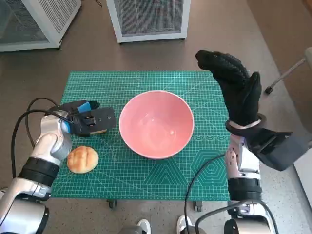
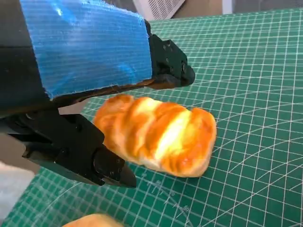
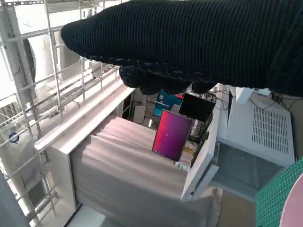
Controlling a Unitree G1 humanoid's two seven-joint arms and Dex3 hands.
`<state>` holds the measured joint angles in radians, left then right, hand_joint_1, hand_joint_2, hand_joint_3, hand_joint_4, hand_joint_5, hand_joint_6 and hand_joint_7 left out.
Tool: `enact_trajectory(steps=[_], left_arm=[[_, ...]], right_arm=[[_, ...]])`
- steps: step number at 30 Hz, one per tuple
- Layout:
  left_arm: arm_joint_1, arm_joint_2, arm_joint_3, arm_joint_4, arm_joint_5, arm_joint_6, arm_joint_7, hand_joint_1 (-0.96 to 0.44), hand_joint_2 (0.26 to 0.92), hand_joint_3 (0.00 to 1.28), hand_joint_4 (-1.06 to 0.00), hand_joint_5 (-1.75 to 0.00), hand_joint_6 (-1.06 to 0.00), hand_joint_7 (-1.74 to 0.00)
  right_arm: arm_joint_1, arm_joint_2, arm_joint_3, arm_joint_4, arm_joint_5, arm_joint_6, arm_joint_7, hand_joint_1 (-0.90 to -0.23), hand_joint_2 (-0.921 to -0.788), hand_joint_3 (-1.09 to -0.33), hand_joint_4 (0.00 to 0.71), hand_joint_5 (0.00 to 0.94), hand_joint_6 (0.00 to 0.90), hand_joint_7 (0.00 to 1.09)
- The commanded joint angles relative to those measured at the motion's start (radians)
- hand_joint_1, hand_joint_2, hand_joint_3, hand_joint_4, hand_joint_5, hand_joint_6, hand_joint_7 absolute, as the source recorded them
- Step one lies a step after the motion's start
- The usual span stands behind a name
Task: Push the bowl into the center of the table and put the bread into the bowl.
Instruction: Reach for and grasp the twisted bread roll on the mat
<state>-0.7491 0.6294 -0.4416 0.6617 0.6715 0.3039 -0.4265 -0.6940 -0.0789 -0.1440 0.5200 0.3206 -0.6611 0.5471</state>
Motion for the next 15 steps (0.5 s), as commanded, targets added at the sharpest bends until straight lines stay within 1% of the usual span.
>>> enact_trajectory(steps=[1,2,3,4,5,6,8,9,10,11,12,13,14,15], left_arm=[[-0.033,-0.016,-0.024,0.082,0.033,-0.052,0.065,0.03,0.822,0.05,-0.52,-0.07,-0.51,-0.05],[-0.035,-0.016,-0.029,0.096,0.038,-0.063,0.078,0.04,0.836,0.05,-0.61,-0.12,-0.54,-0.04],[-0.036,-0.016,-0.032,0.107,0.042,-0.071,0.088,0.16,0.867,0.09,-0.6,-0.55,-0.58,-0.05],[-0.039,-0.016,-0.036,0.121,0.047,-0.081,0.1,0.2,0.878,0.11,-0.59,-0.71,-0.59,-0.05],[-0.042,-0.018,-0.039,0.132,0.052,-0.088,0.108,0.25,0.893,0.13,-0.58,-0.95,-0.63,-0.05],[-0.047,-0.02,-0.045,0.152,0.059,-0.099,0.122,0.29,0.903,0.15,-0.57,-1.1,-0.65,-0.06],[-0.054,-0.022,-0.053,0.184,0.069,-0.12,0.147,0.33,0.912,0.16,-0.57,-1.22,-0.71,-0.08],[-0.058,-0.024,-0.056,0.199,0.071,-0.129,0.158,0.34,0.915,0.16,-0.57,-1.26,-0.75,-0.11],[-0.06,-0.025,-0.057,0.213,0.073,-0.141,0.17,0.34,0.916,0.16,-0.57,-1.28,-0.77,-0.11],[-0.061,-0.026,-0.057,0.223,0.073,-0.15,0.18,0.22,0.918,0.16,-0.59,-1.31,-0.68,-0.48],[-0.063,-0.026,-0.057,0.235,0.072,-0.16,0.19,0.14,0.919,0.16,-0.6,-1.33,-0.62,-0.72],[-0.064,-0.026,-0.057,0.245,0.072,-0.168,0.198,0.11,0.919,0.16,-0.61,-1.34,-0.6,-0.8],[-0.065,-0.027,-0.056,0.253,0.071,-0.174,0.205,0.07,0.92,0.15,-0.61,-1.35,-0.58,-0.92],[-0.067,-0.027,-0.056,0.262,0.07,-0.179,0.211,0.05,0.92,0.15,-0.62,-1.35,-0.57,-0.99]], right_arm=[[0.024,-0.004,0.002,-0.007,0.014,0.018,0.01,-0.671,-0.921,-0.83,0.223,0.001,0.257,0.11],[0.026,-0.004,0.003,-0.01,0.015,0.019,0.011,-0.671,-0.921,-0.829,0.223,0.001,0.256,0.11],[0.027,-0.003,0.003,-0.011,0.015,0.02,0.011,-0.671,-0.921,-0.829,0.223,0.001,0.256,0.12],[0.028,-0.003,0.003,-0.013,0.016,0.021,0.011,-0.672,-0.921,-0.829,0.223,0.001,0.256,0.12],[0.028,-0.003,0.004,-0.014,0.017,0.022,0.012,-0.672,-0.921,-0.829,0.223,0.001,0.255,0.12],[0.029,-0.003,0.004,-0.016,0.02,0.024,0.013,-0.672,-0.921,-0.828,0.223,0.001,0.255,0.12],[0.032,-0.002,0.005,-0.022,0.022,0.026,0.013,-0.674,-0.921,-0.828,0.223,0.001,0.254,0.12],[0.033,-0.002,0.006,-0.025,0.022,0.027,0.013,-0.676,-0.921,-0.827,0.223,0.001,0.253,0.12],[0.034,-0.002,0.006,-0.027,0.023,0.028,0.014,-0.676,-0.921,-0.827,0.223,0.001,0.253,0.12],[0.035,-0.002,0.006,-0.03,0.024,0.029,0.014,-0.678,-0.921,-0.827,0.223,0.001,0.253,0.12],[0.036,-0.002,0.007,-0.032,0.025,0.03,0.014,-0.679,-0.921,-0.827,0.223,0.001,0.253,0.12],[0.037,-0.002,0.007,-0.034,0.025,0.031,0.014,-0.679,-0.921,-0.827,0.223,0.001,0.253,0.12],[0.038,-0.002,0.008,-0.036,0.025,0.031,0.014,-0.68,-0.921,-0.826,0.223,0.001,0.252,0.12],[0.039,-0.002,0.009,-0.037,0.025,0.032,0.013,-0.68,-0.921,-0.826,0.223,0.001,0.252,0.13]])
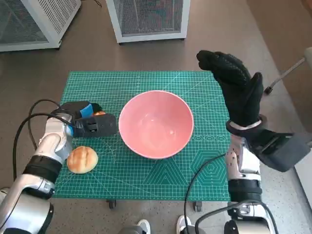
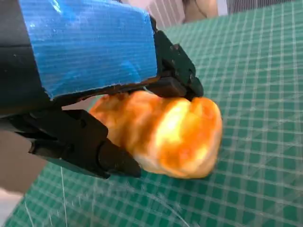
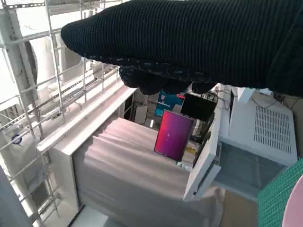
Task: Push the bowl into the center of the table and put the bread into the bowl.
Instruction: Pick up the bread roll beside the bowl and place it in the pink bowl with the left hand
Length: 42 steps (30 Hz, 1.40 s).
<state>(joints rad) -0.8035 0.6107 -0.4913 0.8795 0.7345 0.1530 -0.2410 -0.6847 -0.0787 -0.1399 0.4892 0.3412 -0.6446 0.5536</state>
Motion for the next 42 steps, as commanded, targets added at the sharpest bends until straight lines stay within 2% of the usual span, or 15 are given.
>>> enact_trajectory(steps=[1,8,22,26,34,42], left_arm=[[-0.013,-0.009,-0.006,0.053,0.007,-0.033,0.033,0.04,0.92,0.15,-0.62,-1.35,-0.57,-1.02],[-0.024,-0.011,-0.007,0.102,0.004,-0.066,0.064,0.0,0.92,0.13,-0.61,-1.3,-0.58,-1.15],[-0.037,0.016,0.024,0.047,-0.018,-0.065,0.028,0.0,0.92,0.12,-0.59,-1.32,-0.6,-1.15],[-0.023,0.044,0.054,-0.055,-0.028,-0.03,-0.012,0.0,0.92,0.12,-0.61,-1.31,-0.59,-1.16],[0.03,0.101,0.155,-0.38,-0.054,0.07,-0.093,0.0,0.92,0.11,-0.63,-1.24,-0.59,-1.2],[0.126,0.11,0.292,-0.745,-0.101,0.094,-0.093,0.0,0.92,0.08,-0.66,-1.18,-0.62,-1.19]], right_arm=[[0.03,-0.002,0.005,-0.006,0.004,0.015,0.007,-0.68,-0.921,-0.826,0.223,0.001,0.252,0.13],[0.034,-0.003,0.006,-0.01,0.003,0.011,0.008,-0.683,-0.921,-0.825,0.224,0.001,0.25,0.13],[0.038,-0.001,0.01,-0.012,0.004,0.008,0.008,-0.684,-0.921,-0.822,0.224,0.001,0.245,0.14],[0.039,-0.001,0.011,-0.014,0.007,0.011,0.009,-0.684,-0.921,-0.821,0.224,0.001,0.244,0.15],[0.04,-0.005,0.009,-0.016,0.016,0.017,0.015,-0.681,-0.921,-0.818,0.224,0.001,0.24,0.15],[0.041,-0.001,0.012,-0.02,0.013,0.017,0.012,-0.674,-0.921,-0.82,0.223,0.0,0.236,0.16]])
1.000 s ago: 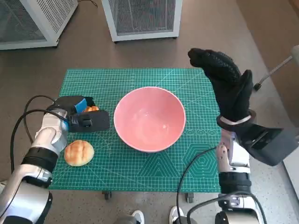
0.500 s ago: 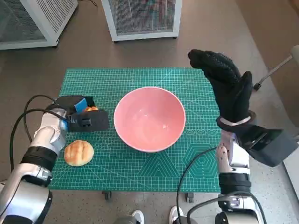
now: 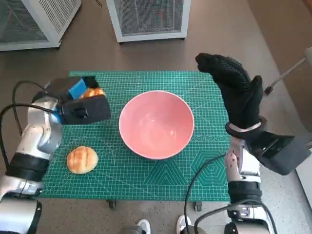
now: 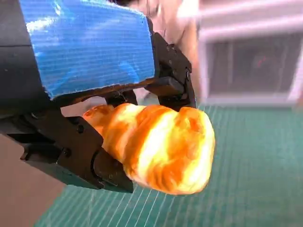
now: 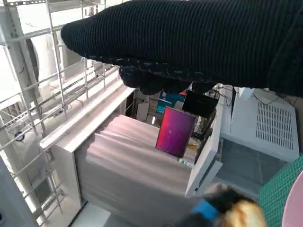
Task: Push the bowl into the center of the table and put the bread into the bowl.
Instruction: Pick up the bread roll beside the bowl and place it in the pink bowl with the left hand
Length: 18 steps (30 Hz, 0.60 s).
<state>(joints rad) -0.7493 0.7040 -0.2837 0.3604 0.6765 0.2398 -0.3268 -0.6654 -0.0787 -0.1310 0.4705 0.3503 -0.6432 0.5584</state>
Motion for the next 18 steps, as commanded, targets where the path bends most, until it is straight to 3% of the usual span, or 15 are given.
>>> enact_trajectory(steps=[1,10,18], left_arm=[[0.082,0.015,0.099,-0.26,-0.052,-0.006,0.002,0.0,0.92,0.08,-0.66,-1.17,-0.63,-1.18],[0.118,-0.02,0.137,-0.413,-0.07,-0.094,0.052,0.0,0.917,0.03,-0.74,-1.12,-0.66,-1.12],[0.105,-0.055,0.112,-0.519,-0.069,-0.119,-0.003,0.0,0.914,0.03,-0.77,-1.1,-0.66,-1.12]], right_arm=[[0.022,0.0,0.003,0.0,0.004,0.015,0.007,-0.674,-0.921,-0.82,0.223,0.0,0.235,0.16],[0.025,0.002,0.007,0.001,0.003,0.014,0.007,-0.675,-0.921,-0.818,0.222,0.0,0.232,0.17],[0.03,0.002,0.008,-0.009,0.008,0.02,0.006,-0.676,-0.921,-0.817,0.221,0.0,0.228,0.18]])
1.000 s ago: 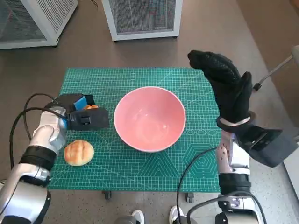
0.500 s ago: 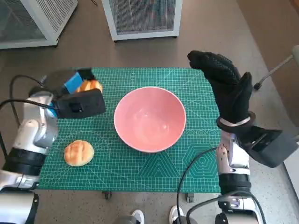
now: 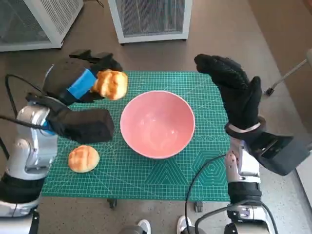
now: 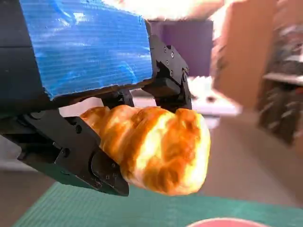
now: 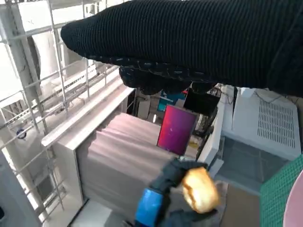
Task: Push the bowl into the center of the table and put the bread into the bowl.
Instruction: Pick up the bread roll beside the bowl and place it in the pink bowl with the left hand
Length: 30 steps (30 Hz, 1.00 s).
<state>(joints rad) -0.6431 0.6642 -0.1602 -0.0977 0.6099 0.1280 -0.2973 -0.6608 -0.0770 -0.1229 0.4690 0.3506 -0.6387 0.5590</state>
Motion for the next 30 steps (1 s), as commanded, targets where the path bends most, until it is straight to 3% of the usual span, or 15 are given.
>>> enact_trajectory(steps=[1,14,22,30], left_arm=[[-0.005,-0.022,-0.018,-0.075,0.0,-0.004,-0.045,0.0,0.914,0.03,-0.77,-1.1,-0.66,-1.12],[-0.019,-0.077,-0.076,-0.11,0.01,-0.083,-0.084,0.0,0.92,0.02,-0.75,-1.12,-0.68,-1.09],[-0.044,-0.098,-0.1,-0.019,0.002,-0.172,-0.081,0.0,0.92,0.02,-0.76,-1.12,-0.67,-1.09],[-0.053,-0.126,-0.109,0.041,-0.005,-0.188,-0.092,0.0,0.92,0.03,-0.74,-1.13,-0.66,-1.11]], right_arm=[[0.026,0.0,0.0,-0.01,0.009,0.019,0.006,-0.676,-0.921,-0.817,0.221,0.0,0.228,0.18],[0.027,-0.007,-0.004,-0.014,0.009,0.027,0.006,-0.678,-0.921,-0.817,0.22,0.0,0.222,0.19],[0.029,-0.007,-0.004,-0.025,0.005,0.033,0.001,-0.677,-0.921,-0.816,0.221,0.0,0.218,0.2],[0.031,-0.008,-0.008,-0.021,0.005,0.031,0.003,-0.674,-0.921,-0.816,0.22,0.0,0.213,0.21]])
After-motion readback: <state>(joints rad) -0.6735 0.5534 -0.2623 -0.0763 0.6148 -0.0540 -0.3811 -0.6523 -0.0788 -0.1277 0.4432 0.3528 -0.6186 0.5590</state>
